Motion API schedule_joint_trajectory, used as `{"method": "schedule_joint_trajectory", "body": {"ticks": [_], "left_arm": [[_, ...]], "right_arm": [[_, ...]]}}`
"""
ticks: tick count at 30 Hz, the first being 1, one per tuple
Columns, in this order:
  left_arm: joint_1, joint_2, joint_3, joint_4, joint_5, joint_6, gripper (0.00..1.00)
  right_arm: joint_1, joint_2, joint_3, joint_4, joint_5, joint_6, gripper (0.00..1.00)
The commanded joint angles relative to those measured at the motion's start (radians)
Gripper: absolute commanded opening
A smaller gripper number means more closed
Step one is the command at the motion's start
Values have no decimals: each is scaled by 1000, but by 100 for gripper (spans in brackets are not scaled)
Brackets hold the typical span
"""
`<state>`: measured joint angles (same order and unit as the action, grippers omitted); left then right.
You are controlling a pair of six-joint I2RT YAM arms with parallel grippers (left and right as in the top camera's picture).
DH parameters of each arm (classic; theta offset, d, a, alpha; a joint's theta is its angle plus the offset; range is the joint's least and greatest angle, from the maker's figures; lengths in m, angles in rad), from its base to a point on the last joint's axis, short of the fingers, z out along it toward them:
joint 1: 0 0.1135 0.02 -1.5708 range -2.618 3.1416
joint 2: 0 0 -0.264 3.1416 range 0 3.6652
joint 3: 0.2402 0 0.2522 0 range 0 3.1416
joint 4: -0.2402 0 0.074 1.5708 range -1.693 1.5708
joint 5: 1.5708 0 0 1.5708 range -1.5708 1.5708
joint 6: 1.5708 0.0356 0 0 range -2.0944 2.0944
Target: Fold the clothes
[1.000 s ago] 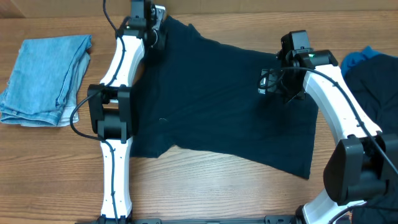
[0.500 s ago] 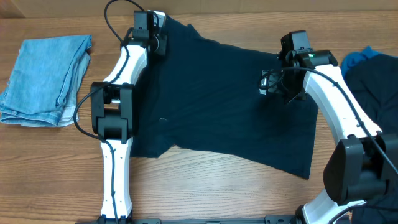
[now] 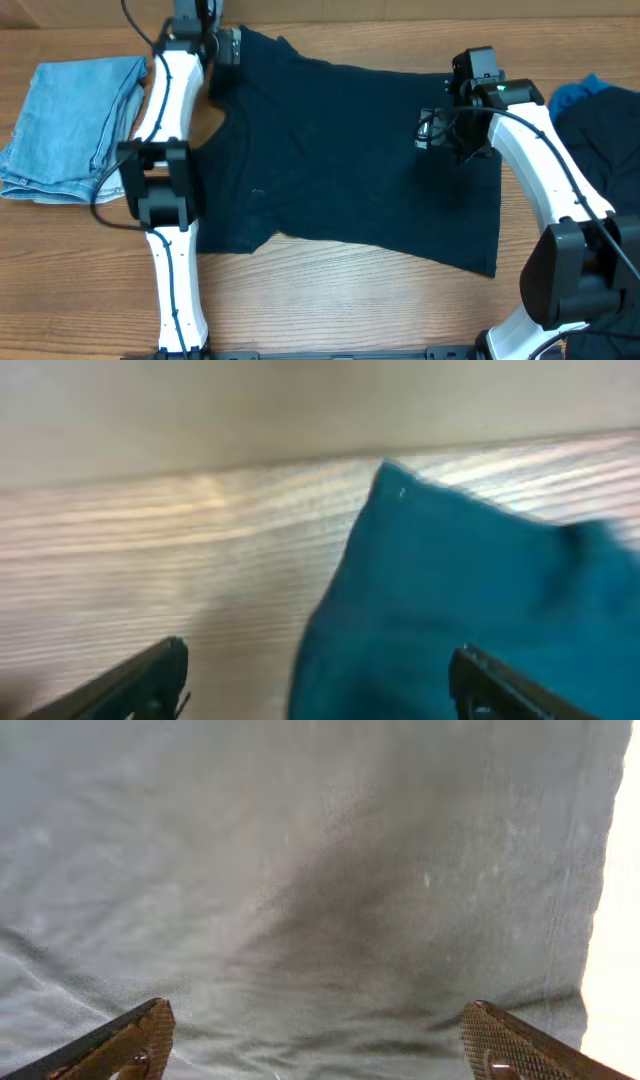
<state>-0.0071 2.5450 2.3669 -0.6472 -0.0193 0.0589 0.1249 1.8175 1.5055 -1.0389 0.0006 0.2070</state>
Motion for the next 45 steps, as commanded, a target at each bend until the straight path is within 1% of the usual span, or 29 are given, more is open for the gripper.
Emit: {"method": "schedule_joint_trajectory", "body": {"ticks": [1,2,3,4,6,9,10,11,13,15,16,17,19,22,23,26,28,31,33,35,36,38,41,45], "left_arm": [[-8,-241,144,-237,-5,-144,98],[-8,-297,144,-342,-6,-195,100],[-8,-346,144,-447,-5,-279,100],[-10,-395,144,-553,-2,-335,100],[-23,-451,144,-700,65,-351,100],[-55,-468,137,-1002,71,-363,100],[-59,-469,126,-1043,77,-371,100],[-79,-486,100,-1043,118,-389,100],[-116,-487,94,-1043,42,-388,100],[-187,-527,41,-1043,32,-388,100],[-203,-542,22,-1043,26,-389,100],[-236,-587,-22,-1043,3,-400,100],[-259,-682,-97,-1043,-36,-414,100],[-248,-872,-248,-1042,-38,-491,100],[-249,-954,-361,-1032,-55,-520,100],[-249,-1041,-581,-930,-63,-535,100],[-240,-1071,-822,-740,-46,-539,100],[-209,-1054,-1040,-539,43,-538,100],[-190,-1038,-1141,-436,45,-530,100],[-185,-1031,-1174,-393,45,-531,100],[-185,-1031,-1175,-381,45,-531,100],[-182,-1031,-1175,-362,45,-531,100],[-182,-1030,-1175,-343,45,-531,100],[-182,-1030,-1175,-347,47,-531,100]], "right_arm": [[-16,-40,97,3,6,4,100],[-35,-45,108,0,5,21,100],[-69,-47,112,-2,-19,42,100],[-117,-45,112,-2,-78,41,100],[-209,-43,112,0,-142,40,100],[-316,-43,112,2,-175,41,100],[-326,-43,112,-18,-205,42,99],[-327,-43,112,-52,-212,64,98],[-326,-44,112,-82,-211,104,98],[-334,-57,118,-177,-199,103,95],[-340,-69,126,-228,-158,103,95],[-346,-95,134,-294,-96,106,93],[-347,-158,134,-378,-77,135,94],[-343,-280,134,-528,-76,153,98],[-345,-340,125,-587,-69,153,98],[-345,-439,64,-631,-74,163,98],[-345,-548,-72,-585,-81,235,99],[-345,-631,-278,-506,-145,319,92],[-345,-633,-444,-426,-164,365,90],[-345,-610,-573,-338,-158,412,89],[-346,-590,-615,-301,-156,439,87],[-346,-551,-642,-261,-139,449,82],[-351,-478,-681,-195,-91,479,83],[-420,-400,-689,-125,-88,500,81]]}}
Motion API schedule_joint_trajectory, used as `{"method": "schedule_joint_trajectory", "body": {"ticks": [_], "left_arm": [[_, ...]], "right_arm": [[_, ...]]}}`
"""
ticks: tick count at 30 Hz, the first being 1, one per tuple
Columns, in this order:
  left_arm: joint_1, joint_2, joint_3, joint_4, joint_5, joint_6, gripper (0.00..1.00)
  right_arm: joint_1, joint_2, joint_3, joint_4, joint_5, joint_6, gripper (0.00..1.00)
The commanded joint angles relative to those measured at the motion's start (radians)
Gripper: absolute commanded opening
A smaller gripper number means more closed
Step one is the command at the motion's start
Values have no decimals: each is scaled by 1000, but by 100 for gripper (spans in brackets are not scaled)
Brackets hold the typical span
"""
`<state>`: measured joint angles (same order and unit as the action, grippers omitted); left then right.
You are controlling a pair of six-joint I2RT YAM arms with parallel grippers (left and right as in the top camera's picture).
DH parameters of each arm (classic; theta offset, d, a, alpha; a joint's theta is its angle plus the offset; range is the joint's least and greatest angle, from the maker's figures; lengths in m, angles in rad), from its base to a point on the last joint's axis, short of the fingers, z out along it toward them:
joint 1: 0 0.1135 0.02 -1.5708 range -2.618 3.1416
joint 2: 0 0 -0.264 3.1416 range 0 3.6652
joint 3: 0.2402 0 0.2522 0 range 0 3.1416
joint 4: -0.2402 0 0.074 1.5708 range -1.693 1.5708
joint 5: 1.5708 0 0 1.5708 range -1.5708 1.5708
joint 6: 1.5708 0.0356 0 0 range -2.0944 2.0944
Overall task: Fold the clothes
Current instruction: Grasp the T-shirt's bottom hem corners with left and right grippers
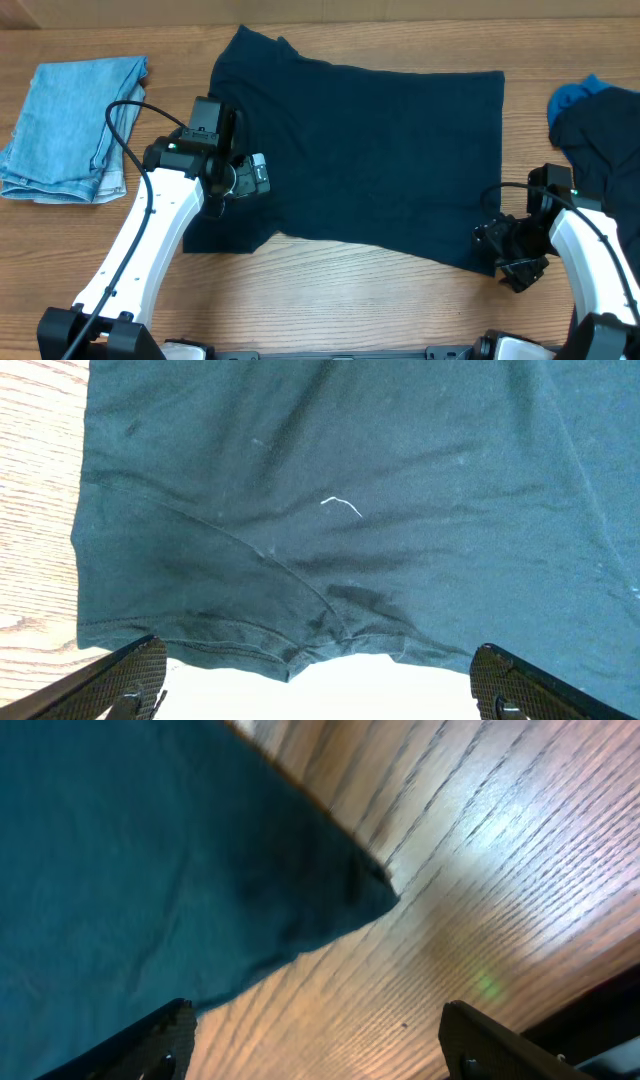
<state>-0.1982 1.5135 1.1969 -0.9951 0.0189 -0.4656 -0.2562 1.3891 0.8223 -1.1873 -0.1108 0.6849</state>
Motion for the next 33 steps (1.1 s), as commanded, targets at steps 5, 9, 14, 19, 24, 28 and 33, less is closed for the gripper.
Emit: {"method": "schedule_joint_trajectory", "body": {"ticks": [5,9,14,19,24,28,33], "left_arm": [[9,1,-5,2,8,-6,100],[9,1,-5,2,8,-6,100],[9,1,-5,2,8,-6,100],[9,1,-5,5,8,-6,100],[9,1,-5,5,8,-6,100],[9,1,-5,4,8,-6,100],[9,1,-5,6,7,-6,100]], "right_arm": [[-71,50,-27,91,17,15,80],[-71,50,-81,171,-26,-19,63],[-71,50,-176,307,-48,-58,53],[-71,50,-188,276,-34,-64,50],[-71,49,-192,181,-29,-64,64],[-71,49,-190,159,-42,-60,72],[-71,49,-224,238,-34,-23,65]]}}
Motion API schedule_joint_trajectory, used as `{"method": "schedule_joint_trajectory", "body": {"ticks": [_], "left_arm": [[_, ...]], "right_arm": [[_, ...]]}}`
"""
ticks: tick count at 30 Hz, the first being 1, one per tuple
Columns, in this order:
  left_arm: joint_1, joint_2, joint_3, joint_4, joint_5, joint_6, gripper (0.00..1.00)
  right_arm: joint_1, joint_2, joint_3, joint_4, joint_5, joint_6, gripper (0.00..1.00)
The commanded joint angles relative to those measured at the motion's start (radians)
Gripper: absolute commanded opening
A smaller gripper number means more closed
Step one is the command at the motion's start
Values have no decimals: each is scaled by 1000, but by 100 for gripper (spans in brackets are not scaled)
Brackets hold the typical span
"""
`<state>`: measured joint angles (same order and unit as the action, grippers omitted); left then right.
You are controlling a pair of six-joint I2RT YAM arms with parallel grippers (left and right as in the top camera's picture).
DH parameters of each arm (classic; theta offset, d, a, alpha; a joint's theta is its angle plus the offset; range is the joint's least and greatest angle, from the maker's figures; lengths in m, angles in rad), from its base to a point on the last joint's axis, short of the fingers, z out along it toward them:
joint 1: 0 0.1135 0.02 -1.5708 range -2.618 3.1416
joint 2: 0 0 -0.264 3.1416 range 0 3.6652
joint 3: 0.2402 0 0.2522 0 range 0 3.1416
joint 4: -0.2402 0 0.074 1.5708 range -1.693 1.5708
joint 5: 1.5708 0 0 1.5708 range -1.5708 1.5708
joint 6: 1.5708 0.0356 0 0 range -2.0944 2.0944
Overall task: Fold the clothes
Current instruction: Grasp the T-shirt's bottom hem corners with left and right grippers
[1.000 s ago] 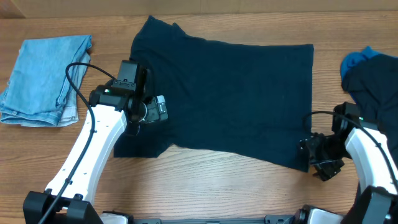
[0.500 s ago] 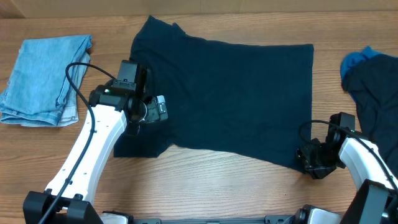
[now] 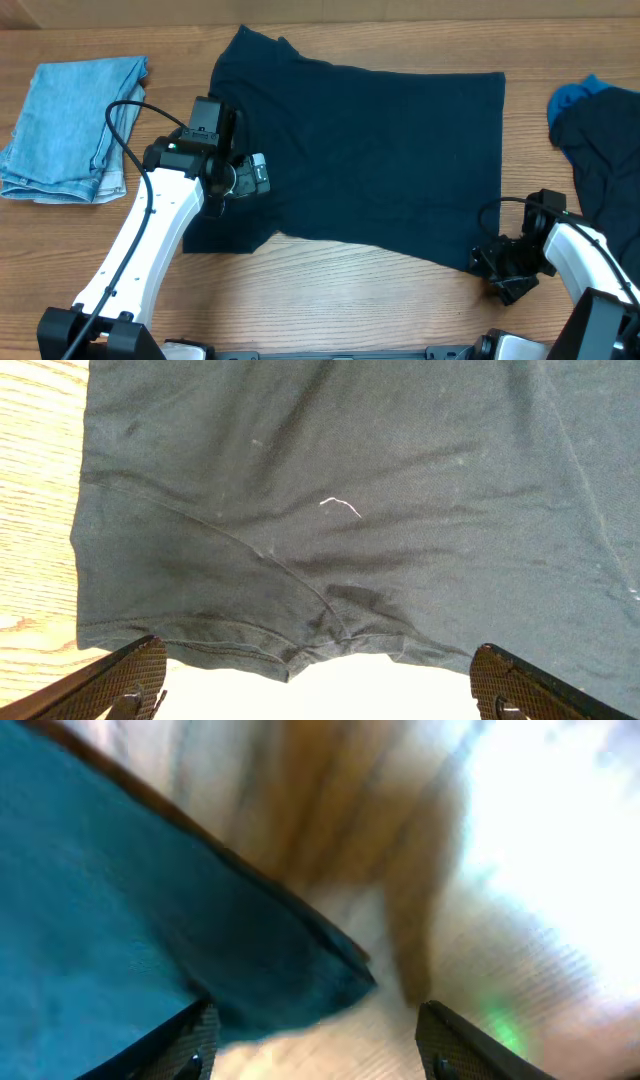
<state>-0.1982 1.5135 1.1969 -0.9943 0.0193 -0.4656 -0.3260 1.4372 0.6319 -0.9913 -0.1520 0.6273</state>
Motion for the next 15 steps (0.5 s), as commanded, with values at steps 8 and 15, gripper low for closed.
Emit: {"method": "schedule_joint_trajectory", "body": {"ticks": [8,15], "left_arm": [[9,1,-5,3,7,-6,100],[84,1,-5,-26,176,-13,94]], "right_arm": [[-2,1,-58,160,2,44,4],[-2,1,6,153,1,-30,4]]}}
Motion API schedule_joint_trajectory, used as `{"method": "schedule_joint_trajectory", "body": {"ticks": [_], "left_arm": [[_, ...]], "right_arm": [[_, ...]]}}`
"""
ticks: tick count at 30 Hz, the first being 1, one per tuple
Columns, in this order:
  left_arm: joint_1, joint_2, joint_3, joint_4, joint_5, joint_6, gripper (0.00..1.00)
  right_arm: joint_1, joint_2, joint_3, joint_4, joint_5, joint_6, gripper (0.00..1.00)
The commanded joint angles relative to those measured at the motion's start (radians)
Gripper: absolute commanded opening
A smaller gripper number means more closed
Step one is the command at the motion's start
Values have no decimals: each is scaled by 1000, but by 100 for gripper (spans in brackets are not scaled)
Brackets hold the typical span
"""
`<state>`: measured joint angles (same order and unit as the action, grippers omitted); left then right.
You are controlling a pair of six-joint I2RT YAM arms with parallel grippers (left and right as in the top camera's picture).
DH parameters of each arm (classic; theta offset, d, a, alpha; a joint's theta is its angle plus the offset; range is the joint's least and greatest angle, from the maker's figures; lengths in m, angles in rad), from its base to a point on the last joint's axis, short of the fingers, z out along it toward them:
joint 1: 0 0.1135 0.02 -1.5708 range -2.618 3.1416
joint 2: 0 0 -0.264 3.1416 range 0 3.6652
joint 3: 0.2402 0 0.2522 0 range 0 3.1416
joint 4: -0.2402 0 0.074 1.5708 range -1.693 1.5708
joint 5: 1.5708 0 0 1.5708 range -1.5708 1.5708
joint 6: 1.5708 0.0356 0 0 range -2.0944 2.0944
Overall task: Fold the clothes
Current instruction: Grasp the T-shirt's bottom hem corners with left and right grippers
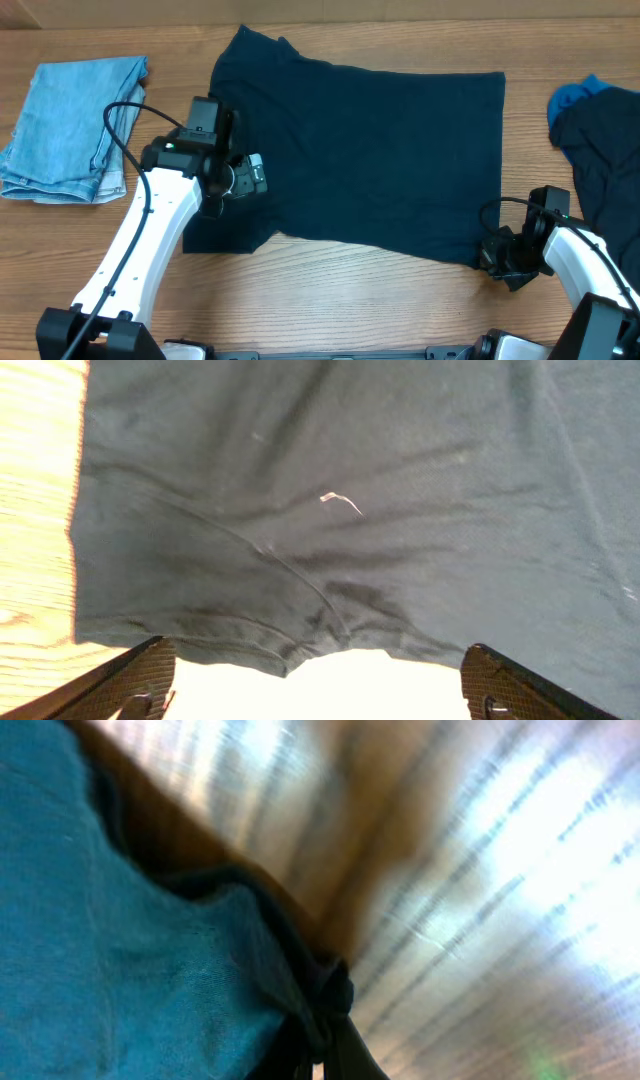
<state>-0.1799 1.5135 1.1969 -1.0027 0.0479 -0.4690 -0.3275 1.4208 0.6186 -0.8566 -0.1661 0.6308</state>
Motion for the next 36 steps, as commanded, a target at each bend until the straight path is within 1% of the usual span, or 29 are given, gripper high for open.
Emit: {"method": "schedule_joint_trajectory", "body": {"ticks": [1,2,5,7,9,11,13,17,19,20,25,27,29,30,31,32,36], "left_arm": [[113,1,-5,-51,178,-5,99],[146,1,-5,-76,157,-2,100],[274,2,-6,-121,6,-3,100],[352,2,-20,-138,5,-3,100],[404,2,-92,-120,5,-2,100],[409,3,-175,-53,6,11,100],[409,3,-255,73,49,62,100],[409,3,-362,243,50,66,99],[409,3,-412,333,50,66,94],[409,3,-441,365,45,66,91],[409,3,-544,487,48,73,89],[409,3,-564,510,50,73,87],[409,3,-576,512,116,74,63],[409,3,-576,509,157,79,48],[409,3,-576,507,184,81,36],[409,3,-575,508,192,80,22],[409,3,-544,502,185,81,6]], "right_arm": [[0,18,19,18,15,-35,4],[0,18,19,18,16,-37,4],[0,18,19,20,15,-64,4],[0,18,19,15,15,-64,4],[0,18,19,16,15,-64,4],[0,18,19,18,15,-64,4],[0,18,19,26,15,-82,4],[0,18,18,25,15,-90,5],[0,18,18,26,15,-90,6],[0,18,18,23,15,-90,6],[0,18,18,22,15,-90,7],[0,18,18,23,15,-90,8],[0,18,18,22,15,-90,8],[0,18,18,22,15,-90,8],[0,18,18,21,15,-90,8],[0,18,18,21,15,-89,8],[0,18,18,18,15,-90,8]]}}
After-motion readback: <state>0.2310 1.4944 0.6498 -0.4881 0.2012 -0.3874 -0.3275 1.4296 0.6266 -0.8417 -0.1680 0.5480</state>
